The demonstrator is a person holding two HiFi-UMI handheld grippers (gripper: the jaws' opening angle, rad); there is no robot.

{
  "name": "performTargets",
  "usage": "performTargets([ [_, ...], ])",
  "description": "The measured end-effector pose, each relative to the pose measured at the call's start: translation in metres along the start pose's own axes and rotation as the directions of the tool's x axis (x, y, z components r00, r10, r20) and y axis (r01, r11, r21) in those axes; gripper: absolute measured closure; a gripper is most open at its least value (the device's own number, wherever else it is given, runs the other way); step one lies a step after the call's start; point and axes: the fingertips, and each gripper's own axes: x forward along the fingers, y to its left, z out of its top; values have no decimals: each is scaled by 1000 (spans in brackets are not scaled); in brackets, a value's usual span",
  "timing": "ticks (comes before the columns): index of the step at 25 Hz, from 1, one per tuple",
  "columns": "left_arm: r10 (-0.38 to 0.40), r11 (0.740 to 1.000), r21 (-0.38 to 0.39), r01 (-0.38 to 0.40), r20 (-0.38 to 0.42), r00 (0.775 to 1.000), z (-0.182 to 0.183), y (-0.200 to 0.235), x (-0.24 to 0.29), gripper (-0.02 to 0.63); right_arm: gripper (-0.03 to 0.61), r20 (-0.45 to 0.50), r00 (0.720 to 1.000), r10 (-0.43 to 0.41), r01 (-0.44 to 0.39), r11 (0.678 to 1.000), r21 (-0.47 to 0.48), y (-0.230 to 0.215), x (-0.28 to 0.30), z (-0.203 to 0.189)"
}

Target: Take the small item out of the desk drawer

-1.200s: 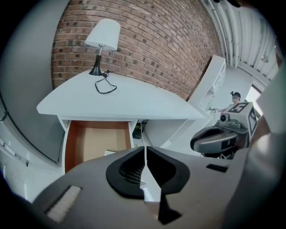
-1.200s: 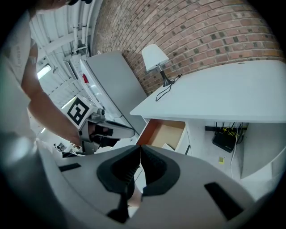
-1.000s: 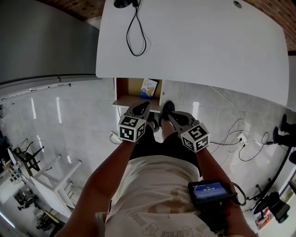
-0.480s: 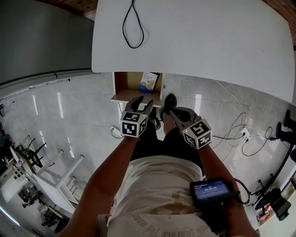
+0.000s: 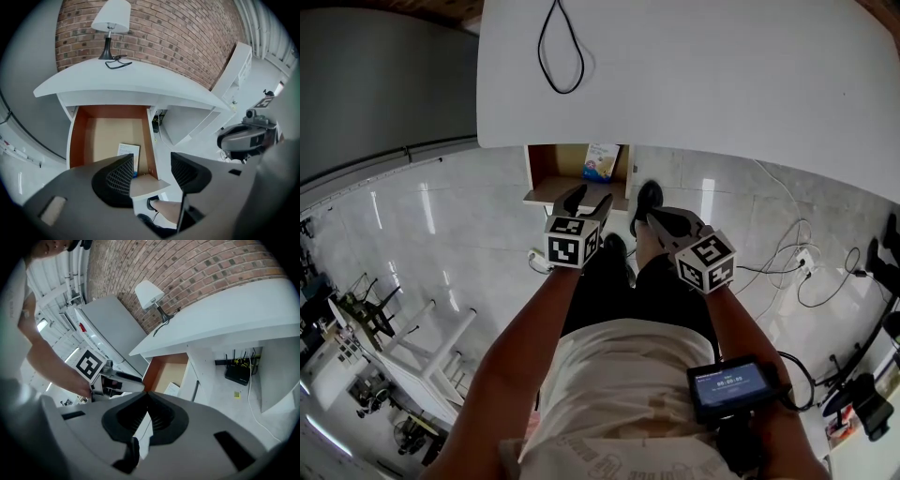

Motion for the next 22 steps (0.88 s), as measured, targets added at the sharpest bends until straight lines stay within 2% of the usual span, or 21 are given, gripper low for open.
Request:
performTargets([
  [7, 22, 1000, -12, -22, -30, 999, -3, 9, 17, 334, 572, -24, 1000, -15, 15, 1000, -9, -13, 6, -9],
  [14, 52, 998, -32, -54, -60, 997, -11, 20, 34, 262, 572, -34, 999, -12, 12, 1000, -2, -18, 16, -16],
  [22, 83, 996, -11, -85, -85, 993, -15, 34, 51, 245, 572, -45, 999, -25, 25, 1000, -1, -28, 18, -23],
])
